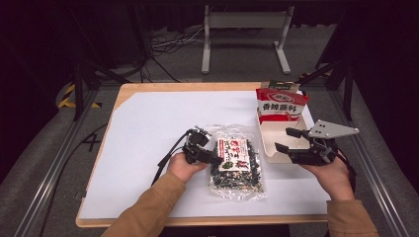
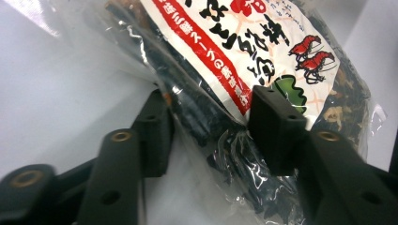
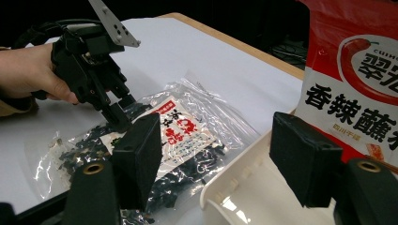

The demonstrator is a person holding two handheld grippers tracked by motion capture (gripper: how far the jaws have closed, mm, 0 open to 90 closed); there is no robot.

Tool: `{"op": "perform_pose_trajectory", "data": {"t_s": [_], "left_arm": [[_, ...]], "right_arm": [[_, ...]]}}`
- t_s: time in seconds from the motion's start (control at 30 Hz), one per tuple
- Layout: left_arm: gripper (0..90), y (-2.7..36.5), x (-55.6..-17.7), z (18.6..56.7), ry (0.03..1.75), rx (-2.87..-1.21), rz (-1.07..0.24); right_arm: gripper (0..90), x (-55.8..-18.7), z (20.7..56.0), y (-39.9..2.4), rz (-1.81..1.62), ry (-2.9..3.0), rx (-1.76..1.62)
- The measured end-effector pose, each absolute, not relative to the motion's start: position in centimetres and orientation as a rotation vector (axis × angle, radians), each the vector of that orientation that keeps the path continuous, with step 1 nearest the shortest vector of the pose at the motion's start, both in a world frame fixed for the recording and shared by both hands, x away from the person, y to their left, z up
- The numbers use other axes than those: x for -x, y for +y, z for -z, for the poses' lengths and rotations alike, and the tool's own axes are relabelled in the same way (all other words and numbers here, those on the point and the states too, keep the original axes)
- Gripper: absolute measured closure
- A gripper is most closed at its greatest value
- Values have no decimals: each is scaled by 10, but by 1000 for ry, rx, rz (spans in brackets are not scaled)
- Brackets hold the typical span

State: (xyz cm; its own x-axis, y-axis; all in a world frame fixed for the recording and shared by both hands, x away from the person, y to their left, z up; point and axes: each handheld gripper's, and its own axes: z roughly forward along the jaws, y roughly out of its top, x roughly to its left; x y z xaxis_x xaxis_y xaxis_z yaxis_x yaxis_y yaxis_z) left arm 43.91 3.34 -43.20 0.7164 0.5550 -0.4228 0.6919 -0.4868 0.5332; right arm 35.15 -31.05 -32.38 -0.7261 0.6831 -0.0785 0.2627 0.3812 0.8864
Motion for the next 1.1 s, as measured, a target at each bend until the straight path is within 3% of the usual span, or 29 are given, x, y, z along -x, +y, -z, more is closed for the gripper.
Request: {"op": "perform_pose_trajectory", "data": {"t_s": [0.1, 0.4, 0.6, 1.1], "left_arm": [[645, 36, -439, 431, 947, -2216, 256], [786, 41, -440, 430, 977, -2161, 295], [798, 48, -438, 429, 980, -2123, 304], [825, 91, -411, 382, 866, -2046, 61]], "right_arm": [[340, -352, 324, -310, -1303, 2214, -818], [341, -352, 326, -310, -1301, 2220, -814], [341, -352, 327, -310, -1301, 2225, -820], [343, -351, 326, -301, -1299, 2244, -800]]}}
